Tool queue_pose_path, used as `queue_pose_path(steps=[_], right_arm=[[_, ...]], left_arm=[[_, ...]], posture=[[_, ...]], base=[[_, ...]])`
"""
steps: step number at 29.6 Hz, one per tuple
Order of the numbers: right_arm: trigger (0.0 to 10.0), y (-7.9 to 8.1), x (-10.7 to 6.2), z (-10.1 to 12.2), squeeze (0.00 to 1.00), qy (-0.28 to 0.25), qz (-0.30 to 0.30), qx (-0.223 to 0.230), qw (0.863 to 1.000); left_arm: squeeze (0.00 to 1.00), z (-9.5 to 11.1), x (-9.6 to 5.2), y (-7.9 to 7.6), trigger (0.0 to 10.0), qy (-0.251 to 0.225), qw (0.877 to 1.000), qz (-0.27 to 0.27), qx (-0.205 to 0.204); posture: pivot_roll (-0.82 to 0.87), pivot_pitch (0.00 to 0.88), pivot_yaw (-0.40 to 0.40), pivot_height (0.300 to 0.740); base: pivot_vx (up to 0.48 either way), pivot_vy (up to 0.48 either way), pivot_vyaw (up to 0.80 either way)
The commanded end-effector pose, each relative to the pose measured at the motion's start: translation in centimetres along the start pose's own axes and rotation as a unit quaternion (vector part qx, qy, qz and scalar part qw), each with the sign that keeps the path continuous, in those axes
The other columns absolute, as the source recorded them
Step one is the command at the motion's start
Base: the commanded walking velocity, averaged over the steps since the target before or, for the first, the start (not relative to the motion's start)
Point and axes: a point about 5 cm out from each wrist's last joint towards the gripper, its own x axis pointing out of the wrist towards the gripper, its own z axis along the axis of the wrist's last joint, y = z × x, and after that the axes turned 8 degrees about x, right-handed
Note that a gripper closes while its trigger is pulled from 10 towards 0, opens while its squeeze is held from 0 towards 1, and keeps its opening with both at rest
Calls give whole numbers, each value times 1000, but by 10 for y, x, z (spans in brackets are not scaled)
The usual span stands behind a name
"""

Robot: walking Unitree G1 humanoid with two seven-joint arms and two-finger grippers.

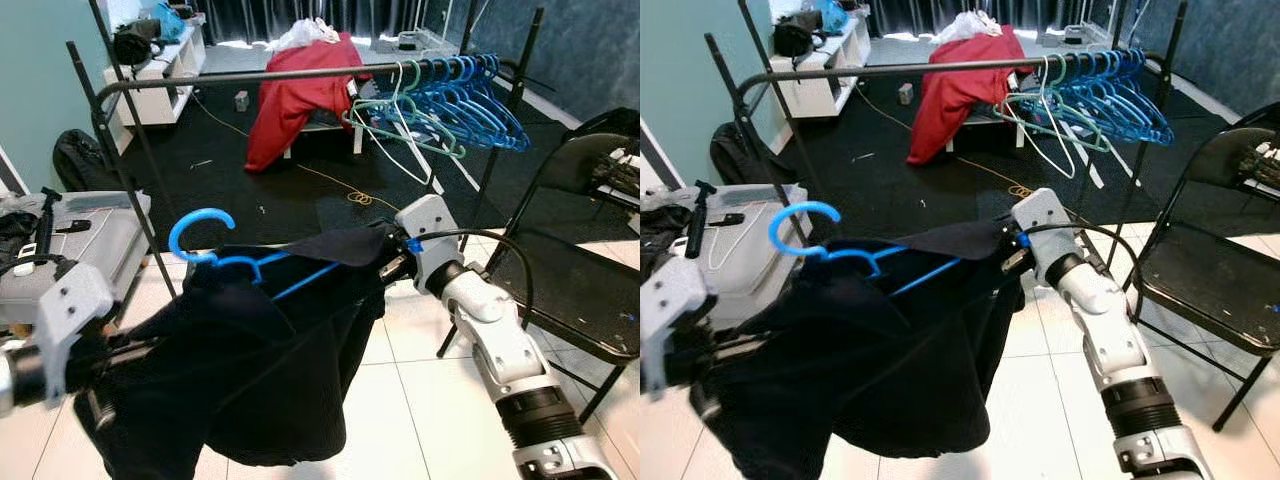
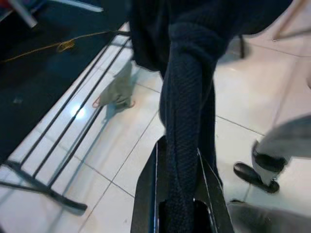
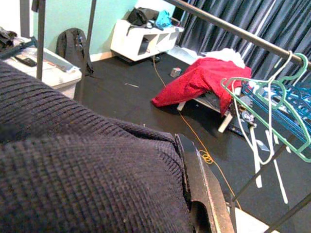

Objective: Hang hanger

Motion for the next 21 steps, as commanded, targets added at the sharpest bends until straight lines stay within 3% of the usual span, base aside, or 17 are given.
queue_pose_path(steps=[1, 3, 5, 7, 10, 13, 14, 16, 17, 18, 21], right_arm=[[0, -24, -9, -5, 0, 11, -51, 8, 999], [0, -30, -9, -2, 0, 6, -60, 27, 998], [0, -30, -9, -2, 0, 6, -60, 27, 998], [0, -32, -8, 0, 0, -1, -64, 54, 997], [0, -31, -8, 0, 0, -5, -63, 94, 994], [0, -30, -8, -1, 0, -5, -61, 110, 992], [0, -21, -7, -5, 0, 9, -38, 121, 992], [0, -21, -7, -5, 0, 9, -38, 121, 992], [0, -13, -7, -9, 0, 24, -16, 126, 992], [10000, 12, -10, -18, 0, 61, 64, 133, 987], [10000, 27, -12, -22, 0, 74, 101, 149, 981]], left_arm=[[0, 4, -14, -1, 10000, 22, 999, -35, 17], [0, 1, -19, -10, 10000, 82, 989, -103, 60], [0, 1, -19, -10, 10000, 82, 989, -103, 60], [0, -1, -19, -13, 10000, 116, 979, -139, 97], [0, 19, -11, -13, 10000, 47, 981, -153, 113], [0, 28, -11, -12, 10000, 16, 982, -152, 115], [0, 37, -7, -4, 10000, -49, 988, -109, 101], [0, 37, -7, -4, 10000, -49, 988, -109, 101], [0, 44, -4, 3, 10000, -100, 988, -76, 87], [0, 46, -1, 15, 10000, -190, 981, -22, 42], [0, 39, -2, 18, 10000, -225, 974, -1, 13]], posture=[[-34, 0, 29, 740], [-30, 0, 27, 740], [-30, 0, 27, 740], [-26, 0, 22, 740], [-25, 0, 17, 740], [-26, 0, 17, 740], [-30, 0, 21, 740], [-30, 0, 21, 740], [-30, 0, 21, 740], [-38, 0, 30, 740], [-41, 0, 27, 740]], base=[[0, 0, 0], [0, 0, 0], [0, 0, 0], [0, 0, 0], [0, 0, 0], [0, 0, 0], [0, 0, 0], [0, 0, 0], [0, 0, 0], [0, 0, 0], [0, 0, 0]])
